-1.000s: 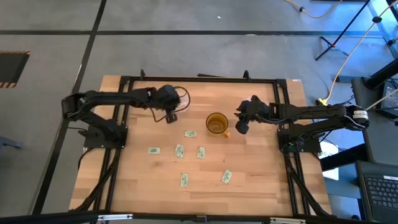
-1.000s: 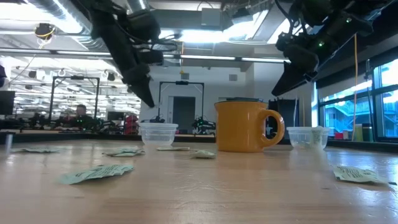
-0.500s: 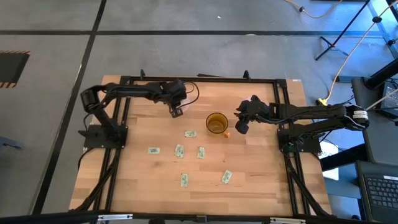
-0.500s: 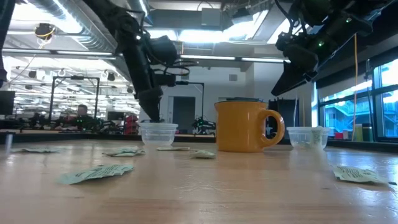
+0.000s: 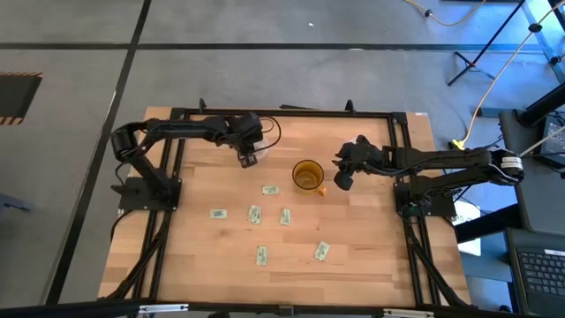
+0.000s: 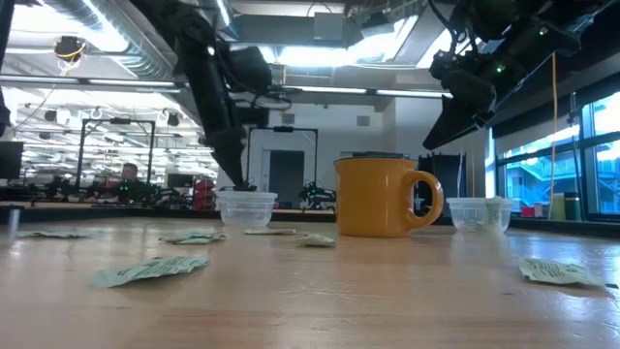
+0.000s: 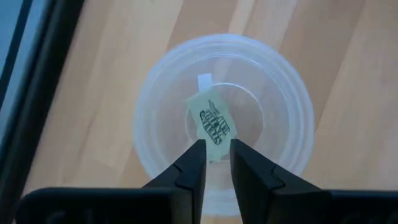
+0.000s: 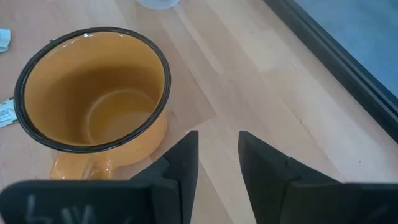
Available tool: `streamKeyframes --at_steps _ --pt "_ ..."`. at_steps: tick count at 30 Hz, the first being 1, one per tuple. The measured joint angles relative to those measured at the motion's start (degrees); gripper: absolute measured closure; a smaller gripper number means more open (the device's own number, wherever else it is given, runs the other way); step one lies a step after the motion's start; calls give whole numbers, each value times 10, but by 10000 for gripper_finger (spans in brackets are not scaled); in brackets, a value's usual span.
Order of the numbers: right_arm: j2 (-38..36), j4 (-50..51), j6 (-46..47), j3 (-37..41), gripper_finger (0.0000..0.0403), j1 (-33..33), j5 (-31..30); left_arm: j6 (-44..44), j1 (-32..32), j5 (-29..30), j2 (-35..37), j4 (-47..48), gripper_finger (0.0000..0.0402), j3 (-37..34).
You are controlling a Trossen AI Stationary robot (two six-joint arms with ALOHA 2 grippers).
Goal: Pick and place Stevia / Truvia into bins
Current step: Put the white stevia packet into the left transparent container
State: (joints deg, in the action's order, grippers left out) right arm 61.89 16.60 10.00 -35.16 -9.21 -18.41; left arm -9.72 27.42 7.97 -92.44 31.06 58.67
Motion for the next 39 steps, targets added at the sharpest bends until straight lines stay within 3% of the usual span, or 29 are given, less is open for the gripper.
streamKeyframes --at_steps 5,8,12,22,28,33,39 --pt "0 4 0 0 286 0 0 1 -24 -47 72 49 323 0" --pt "0 9 1 0 286 0 0 -7 -73 -93 110 94 323 0" --pt "0 11 2 0 286 0 0 0 -161 -96 139 170 324 0" --pt "39 10 2 0 286 0 0 300 -361 -89 148 183 336 -81" --pt "62 0 1 0 286 0 0 443 -463 -37 147 183 351 -134" --pt "62 -6 0 0 286 0 0 520 -512 -7 147 183 357 -164" --pt "62 -6 0 0 286 0 0 569 -526 -1 147 169 350 -192"
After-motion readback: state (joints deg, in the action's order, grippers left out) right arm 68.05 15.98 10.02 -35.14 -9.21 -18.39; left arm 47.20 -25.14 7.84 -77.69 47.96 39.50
